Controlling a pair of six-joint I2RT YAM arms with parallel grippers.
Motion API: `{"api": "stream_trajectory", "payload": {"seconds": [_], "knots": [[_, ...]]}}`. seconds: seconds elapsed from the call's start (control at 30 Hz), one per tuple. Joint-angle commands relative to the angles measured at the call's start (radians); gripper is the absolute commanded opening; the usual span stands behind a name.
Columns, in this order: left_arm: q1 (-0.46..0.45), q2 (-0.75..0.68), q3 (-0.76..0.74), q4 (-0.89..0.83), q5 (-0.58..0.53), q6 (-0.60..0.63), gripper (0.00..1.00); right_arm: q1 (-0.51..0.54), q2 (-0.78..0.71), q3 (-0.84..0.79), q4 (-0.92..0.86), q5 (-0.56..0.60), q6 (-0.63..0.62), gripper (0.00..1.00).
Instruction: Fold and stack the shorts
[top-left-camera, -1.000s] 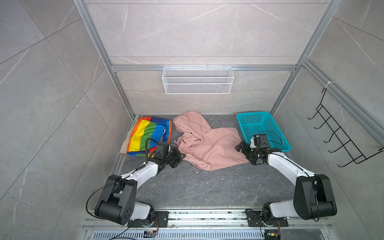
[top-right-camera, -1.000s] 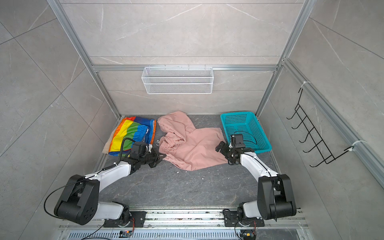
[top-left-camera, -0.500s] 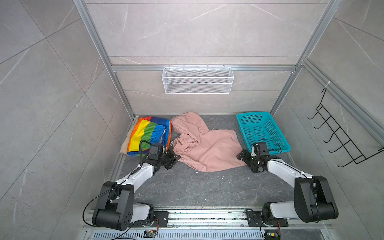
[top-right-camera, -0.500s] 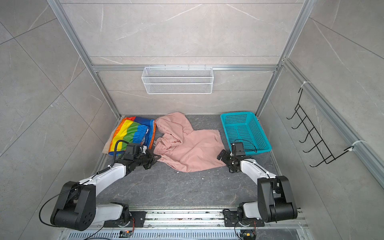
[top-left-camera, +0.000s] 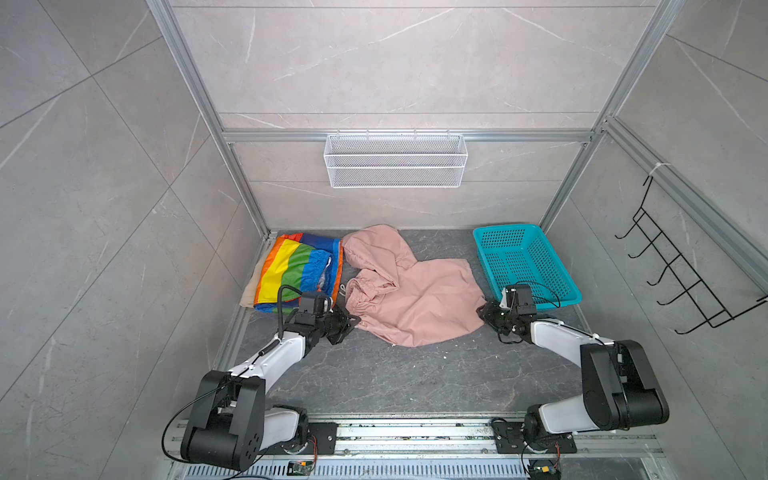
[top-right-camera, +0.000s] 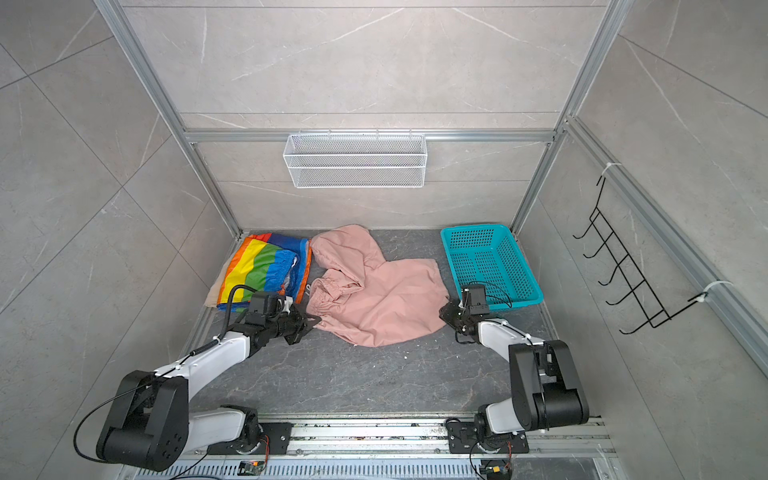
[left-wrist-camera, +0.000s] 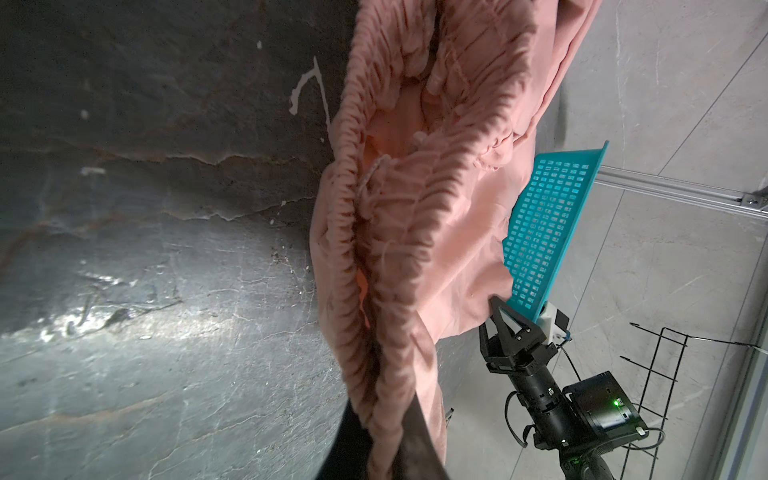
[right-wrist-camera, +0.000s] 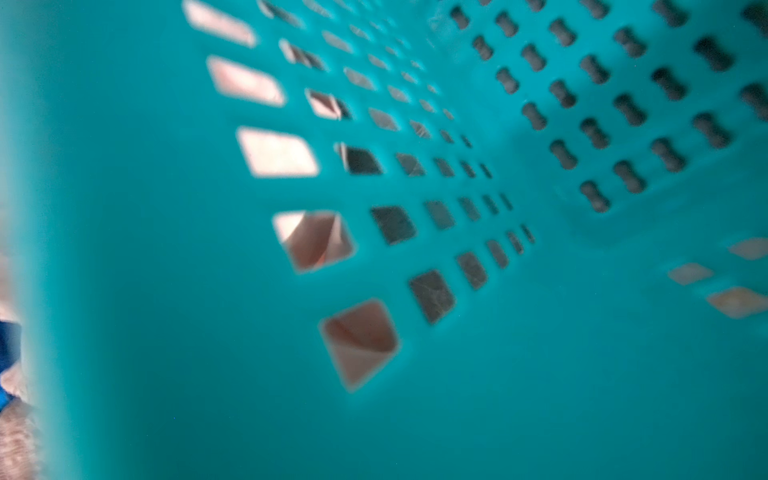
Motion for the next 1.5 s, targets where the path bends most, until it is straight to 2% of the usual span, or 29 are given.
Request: {"api": "stream_trajectory", "payload": {"seconds": [0.0, 0.1, 0.2, 0.3, 0.4, 0.57, 0.77, 0.9, 1.03, 1.2, 1.37, 1.47], "knots": [[0.005, -0.03, -0.003, -0.006, 0.012, 0.024, 0.0, 0.002, 0.023, -0.019, -0.109, 0.001, 0.009, 0.27], [0.006, -0.029, -0.002, -0.002, 0.019, 0.021, 0.0, 0.002, 0.003, 0.009, -0.152, 0.03, -0.013, 0.09], [0.005, -0.039, 0.011, 0.002, 0.025, 0.007, 0.0, 0.001, -0.03, 0.059, -0.208, 0.04, -0.036, 0.0], [0.024, -0.047, 0.084, -0.028, 0.043, 0.019, 0.0, 0.003, -0.071, 0.134, -0.273, 0.041, -0.058, 0.0], [0.07, -0.033, 0.24, -0.092, 0.069, 0.053, 0.0, 0.002, -0.103, 0.261, -0.35, 0.035, -0.085, 0.0], [0.128, 0.05, 0.565, -0.163, 0.113, 0.069, 0.0, -0.024, -0.102, 0.587, -0.522, 0.037, -0.128, 0.0], [0.143, 0.134, 0.833, -0.184, 0.134, 0.065, 0.0, -0.123, -0.037, 1.008, -0.669, -0.019, -0.136, 0.0], [0.147, 0.173, 0.999, -0.176, 0.192, 0.046, 0.0, -0.157, 0.011, 1.283, -0.777, -0.077, -0.138, 0.0], [0.148, 0.104, 1.077, -0.195, 0.201, 0.044, 0.0, -0.157, -0.043, 1.414, -0.818, -0.159, -0.157, 0.0], [0.147, -0.05, 1.115, -0.214, 0.191, -0.029, 0.0, -0.16, -0.115, 1.578, -0.897, -0.175, -0.212, 0.0], [0.151, -0.124, 1.217, -0.28, 0.138, -0.071, 0.0, -0.182, 0.02, 1.9, -1.035, -0.246, -0.181, 0.0], [0.153, -0.097, 1.27, -0.297, 0.143, -0.078, 0.0, -0.226, 0.104, 1.995, -1.038, -0.252, -0.149, 0.0]]}}
